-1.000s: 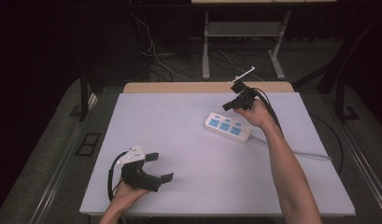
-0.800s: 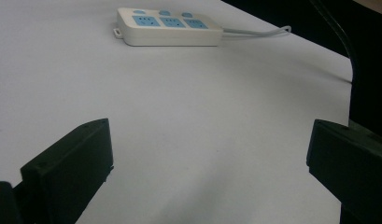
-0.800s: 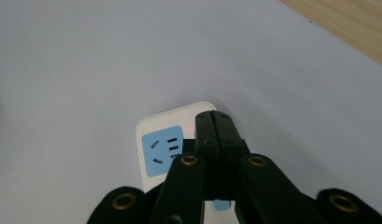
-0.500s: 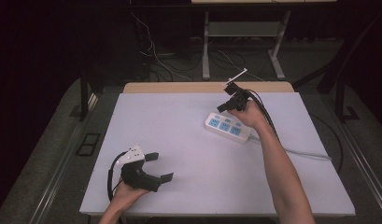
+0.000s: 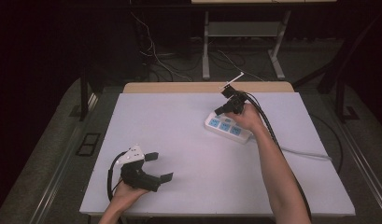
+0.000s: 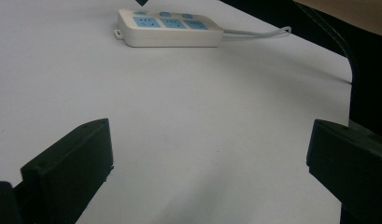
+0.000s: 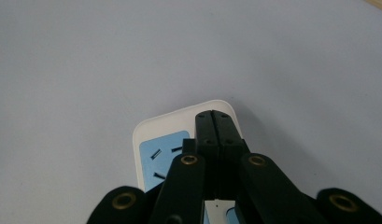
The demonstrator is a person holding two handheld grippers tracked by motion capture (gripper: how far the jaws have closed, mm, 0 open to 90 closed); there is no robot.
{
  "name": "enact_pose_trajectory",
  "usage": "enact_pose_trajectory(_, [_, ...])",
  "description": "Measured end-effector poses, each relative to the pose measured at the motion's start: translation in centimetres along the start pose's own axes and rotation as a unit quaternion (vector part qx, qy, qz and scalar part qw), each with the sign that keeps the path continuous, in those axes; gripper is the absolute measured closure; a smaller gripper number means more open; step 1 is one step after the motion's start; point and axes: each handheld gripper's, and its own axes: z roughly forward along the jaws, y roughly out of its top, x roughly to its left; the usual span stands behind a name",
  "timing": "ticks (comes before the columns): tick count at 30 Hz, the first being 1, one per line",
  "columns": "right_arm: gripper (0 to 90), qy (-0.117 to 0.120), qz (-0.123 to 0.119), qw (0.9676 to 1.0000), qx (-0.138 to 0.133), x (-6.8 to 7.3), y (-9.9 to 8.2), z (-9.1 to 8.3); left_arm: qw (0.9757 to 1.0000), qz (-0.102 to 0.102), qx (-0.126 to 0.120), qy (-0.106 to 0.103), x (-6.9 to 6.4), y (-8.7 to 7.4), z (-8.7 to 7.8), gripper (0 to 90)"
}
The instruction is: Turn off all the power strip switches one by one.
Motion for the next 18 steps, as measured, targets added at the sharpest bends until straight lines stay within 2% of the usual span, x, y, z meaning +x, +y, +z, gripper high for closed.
enact_pose_trajectory(12, [90.0, 0.0, 0.004, 0.9999, 0.01, -0.37, -0.41, 0.9, 1.0, 0.001, 0.001, 0.001, 0.06, 0.01, -0.01, 0.0])
enact_pose_trajectory(18, [90.0, 0.004, 0.005, 1.0, 0.0, -0.56, -0.53, 0.98, 1.0, 0.001, 0.002, 0.001, 0.09, 0.0, 0.0, 0.0])
